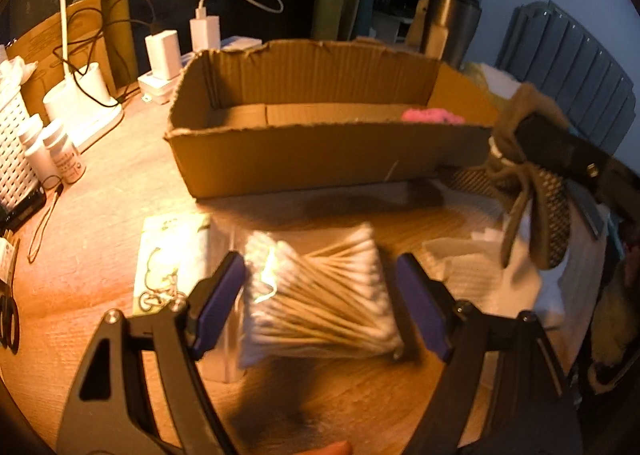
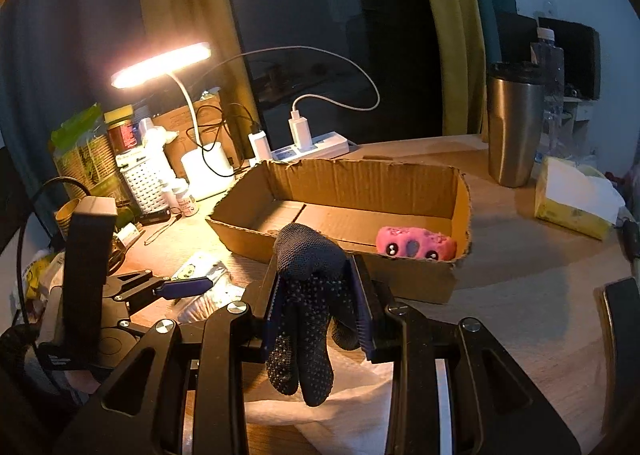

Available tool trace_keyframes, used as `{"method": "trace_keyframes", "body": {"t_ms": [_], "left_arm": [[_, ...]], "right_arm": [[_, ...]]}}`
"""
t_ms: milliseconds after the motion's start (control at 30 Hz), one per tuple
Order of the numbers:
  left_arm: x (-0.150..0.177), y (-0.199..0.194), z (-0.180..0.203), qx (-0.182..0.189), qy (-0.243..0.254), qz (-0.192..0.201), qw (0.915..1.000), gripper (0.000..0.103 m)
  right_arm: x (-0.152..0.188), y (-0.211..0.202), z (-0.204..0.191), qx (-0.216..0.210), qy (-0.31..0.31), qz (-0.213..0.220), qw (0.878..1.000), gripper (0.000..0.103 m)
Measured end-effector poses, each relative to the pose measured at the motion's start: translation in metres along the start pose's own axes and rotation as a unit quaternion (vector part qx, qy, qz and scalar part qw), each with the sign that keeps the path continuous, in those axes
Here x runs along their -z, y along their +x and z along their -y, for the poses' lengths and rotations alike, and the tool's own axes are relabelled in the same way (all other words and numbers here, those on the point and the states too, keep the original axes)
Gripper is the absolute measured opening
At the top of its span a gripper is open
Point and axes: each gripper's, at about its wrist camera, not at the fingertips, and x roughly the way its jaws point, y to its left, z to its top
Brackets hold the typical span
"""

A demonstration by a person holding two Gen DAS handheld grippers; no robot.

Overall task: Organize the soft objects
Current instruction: 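Grasp the bag of cotton swabs with the left gripper while the right gripper holds the glove, then carry the cotton swab bag and the glove with both grippers over the box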

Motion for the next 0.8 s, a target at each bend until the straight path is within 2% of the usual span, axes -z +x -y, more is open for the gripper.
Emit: {"method": "trace_keyframes", "body": {"t_ms": [200,300,367,400,600,800], "left_arm": [[0.003,0.017,-0.005,-0.020,0.000,-0.029,0.9994,0.079],[0.003,0.015,-0.004,-0.023,0.006,-0.027,0.9994,0.078],[0.003,0.014,-0.004,-0.020,0.006,-0.026,0.9994,0.075],[0.003,0.014,-0.003,-0.018,0.006,-0.026,0.9995,0.066],[0.008,0.001,0.000,0.002,0.004,-0.019,0.9998,0.060],[0.004,-0.019,0.004,0.022,0.005,0.007,0.9997,0.059]], "right_arm": [[0.001,-0.003,0.005,0.000,0.005,0.004,1.000,0.034],[0.000,-0.006,0.004,0.000,0.005,0.008,1.000,0.034],[0.000,-0.008,0.004,0.001,0.004,0.011,1.000,0.034],[-0.001,-0.009,0.004,0.001,0.003,0.012,1.000,0.034],[-0.004,-0.017,0.000,0.006,-0.004,0.020,1.000,0.034],[-0.008,-0.024,-0.007,0.010,-0.012,0.029,0.999,0.034]]}}
